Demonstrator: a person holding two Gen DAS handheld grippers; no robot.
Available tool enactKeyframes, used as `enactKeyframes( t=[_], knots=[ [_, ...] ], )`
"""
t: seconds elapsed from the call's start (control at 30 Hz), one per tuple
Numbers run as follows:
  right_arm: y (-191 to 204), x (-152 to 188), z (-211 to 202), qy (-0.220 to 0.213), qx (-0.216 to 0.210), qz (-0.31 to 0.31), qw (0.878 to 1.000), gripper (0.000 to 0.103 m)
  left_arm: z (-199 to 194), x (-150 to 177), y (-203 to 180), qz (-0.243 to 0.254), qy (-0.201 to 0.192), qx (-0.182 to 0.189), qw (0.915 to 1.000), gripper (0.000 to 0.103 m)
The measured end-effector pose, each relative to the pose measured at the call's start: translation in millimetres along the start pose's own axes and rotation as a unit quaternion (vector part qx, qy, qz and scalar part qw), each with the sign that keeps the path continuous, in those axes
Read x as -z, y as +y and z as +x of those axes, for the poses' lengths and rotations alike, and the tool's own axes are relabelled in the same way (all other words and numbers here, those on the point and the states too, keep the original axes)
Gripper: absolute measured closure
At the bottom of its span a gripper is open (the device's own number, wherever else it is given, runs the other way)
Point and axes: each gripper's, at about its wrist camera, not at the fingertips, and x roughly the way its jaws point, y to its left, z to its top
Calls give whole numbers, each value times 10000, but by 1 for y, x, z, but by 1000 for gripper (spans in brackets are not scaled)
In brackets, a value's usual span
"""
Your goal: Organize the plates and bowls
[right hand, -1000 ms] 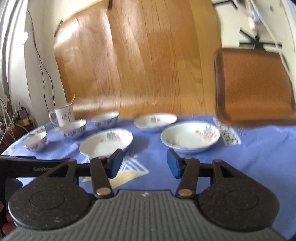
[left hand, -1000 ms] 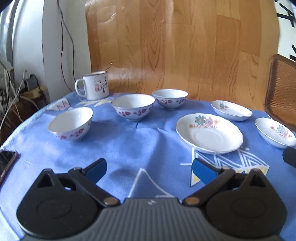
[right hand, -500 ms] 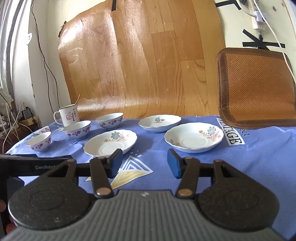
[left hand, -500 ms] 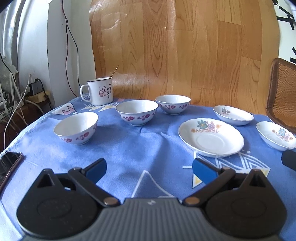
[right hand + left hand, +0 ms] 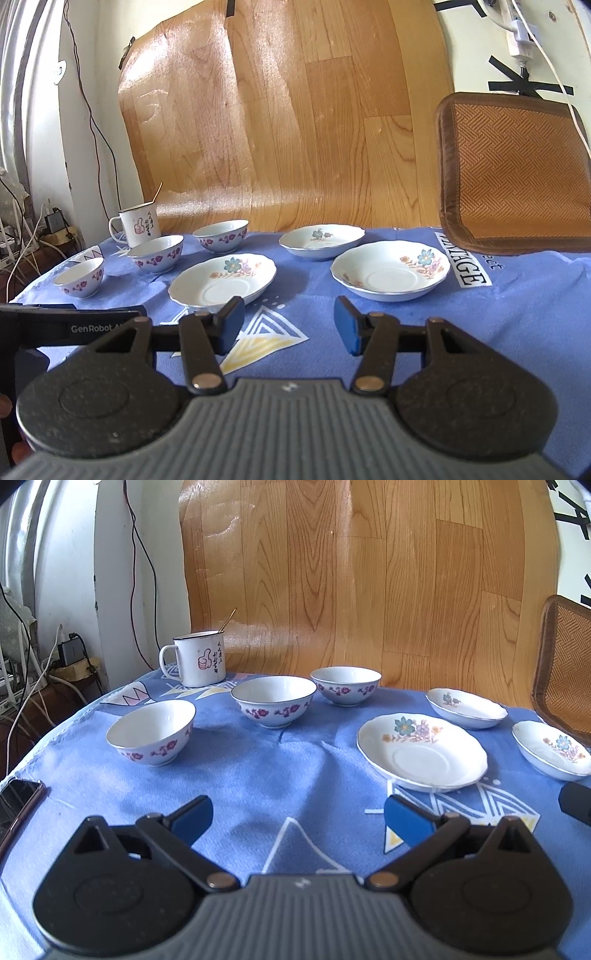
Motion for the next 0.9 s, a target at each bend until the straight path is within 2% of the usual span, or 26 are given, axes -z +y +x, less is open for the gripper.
enactKeyframes(
  t=[0.73,0.9],
  knots=[
    [-1,0,1,12,-13,15,10000,44,0,0,0,-17,-30,34,10000,1],
    [-3,-1,5,152,-46,58,9999,44,-1,-1,4,-145,-15,181,9997,0]
  ],
)
